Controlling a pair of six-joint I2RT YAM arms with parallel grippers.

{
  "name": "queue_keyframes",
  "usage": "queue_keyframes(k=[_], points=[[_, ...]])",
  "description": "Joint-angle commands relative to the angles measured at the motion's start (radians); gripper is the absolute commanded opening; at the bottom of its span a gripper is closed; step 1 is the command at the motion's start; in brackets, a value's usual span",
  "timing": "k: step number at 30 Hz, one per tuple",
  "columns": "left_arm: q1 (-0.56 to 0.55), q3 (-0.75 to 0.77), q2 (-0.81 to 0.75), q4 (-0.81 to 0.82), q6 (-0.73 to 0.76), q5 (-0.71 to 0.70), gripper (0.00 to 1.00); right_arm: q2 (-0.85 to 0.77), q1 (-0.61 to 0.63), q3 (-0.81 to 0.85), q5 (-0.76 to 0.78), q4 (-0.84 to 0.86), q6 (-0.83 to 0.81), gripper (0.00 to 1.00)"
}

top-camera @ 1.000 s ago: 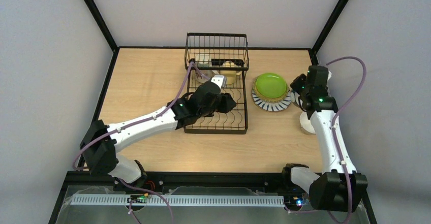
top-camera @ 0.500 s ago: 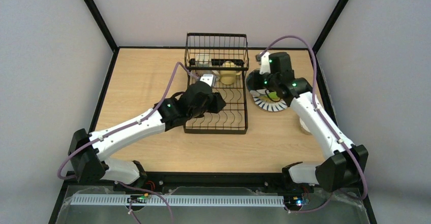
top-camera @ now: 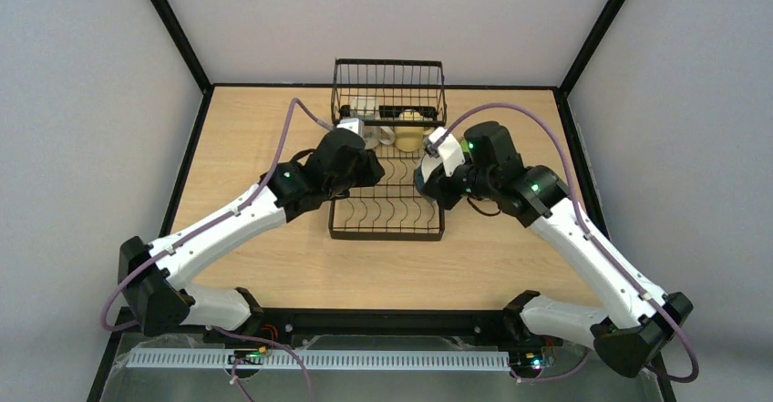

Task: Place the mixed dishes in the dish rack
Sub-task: Pass from the right arm to the left

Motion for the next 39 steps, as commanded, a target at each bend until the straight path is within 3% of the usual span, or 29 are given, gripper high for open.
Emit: queue_keyframes(k=[1, 9, 39], points=[[0.009, 0.041, -0.006, -0.032, -0.013, 0.040, 0.99, -0.028, 0.080, -0.034, 0.005, -0.020, -0.033, 0.00], [0.012, 0.089, -0.002, -0.009, 0.002, 0.133, 0.99, 0.015, 0.239, -0.090, 0.075, 0.011, 0.003, 0.00], [0.058, 0.170, 0.182, -0.144, 0.182, 0.465, 0.94, 0.128, 0.311, 0.026, 0.147, 0.033, -0.048, 0.00]])
